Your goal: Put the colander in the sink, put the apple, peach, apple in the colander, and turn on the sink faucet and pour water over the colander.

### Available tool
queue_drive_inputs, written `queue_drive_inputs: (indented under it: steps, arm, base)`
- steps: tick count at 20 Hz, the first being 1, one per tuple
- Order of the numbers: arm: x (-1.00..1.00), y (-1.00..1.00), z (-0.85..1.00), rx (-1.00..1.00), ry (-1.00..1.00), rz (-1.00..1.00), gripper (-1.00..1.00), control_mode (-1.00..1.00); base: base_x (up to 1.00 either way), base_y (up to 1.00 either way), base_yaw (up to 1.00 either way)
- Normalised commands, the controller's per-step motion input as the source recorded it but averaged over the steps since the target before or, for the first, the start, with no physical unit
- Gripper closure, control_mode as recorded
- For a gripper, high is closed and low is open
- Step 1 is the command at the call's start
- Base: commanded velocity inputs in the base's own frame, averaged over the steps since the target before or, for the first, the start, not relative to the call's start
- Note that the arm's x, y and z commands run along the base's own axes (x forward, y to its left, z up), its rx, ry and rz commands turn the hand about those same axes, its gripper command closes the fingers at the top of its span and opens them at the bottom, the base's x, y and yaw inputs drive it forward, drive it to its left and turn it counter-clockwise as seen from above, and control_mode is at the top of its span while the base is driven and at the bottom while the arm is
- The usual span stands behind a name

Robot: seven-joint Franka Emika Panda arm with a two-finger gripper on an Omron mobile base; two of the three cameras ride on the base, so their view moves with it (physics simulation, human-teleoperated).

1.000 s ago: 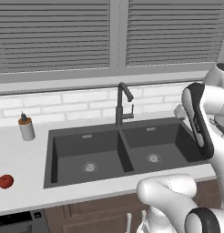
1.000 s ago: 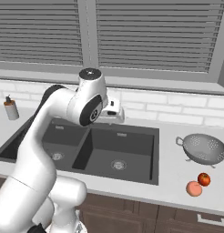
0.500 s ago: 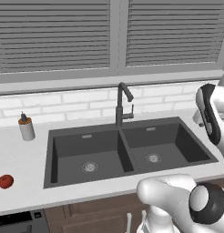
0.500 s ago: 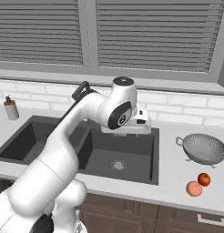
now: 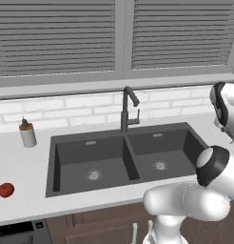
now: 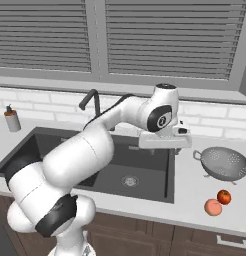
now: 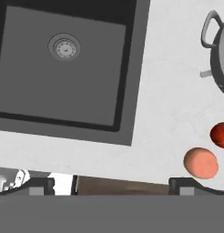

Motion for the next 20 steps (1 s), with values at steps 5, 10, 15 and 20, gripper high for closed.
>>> queue_drive_inputs:
  steps: [5, 10, 15, 20]
  arm:
    - [0.19, -0.46, -0.32, -0.15, -0.01, 0.09, -1.00, -1.00]
    - [0.31, -0.38, -0.37, -0.19, 0.00, 0.08, -1.00, -1.00]
    - [0.35, -0.38, -0.25, -0.13, 0.10, 0.08, -1.00, -1.00]
    - [0.36, -0.30, -0.18, -0.02, 0.05, 0.11, -1.00, -1.00]
  base:
    - [0.00, 0.00, 0.00]
    - [0.00, 0.00, 0.00]
    - [0.00, 0.00, 0.00]
    - [0.00, 0.00, 0.00]
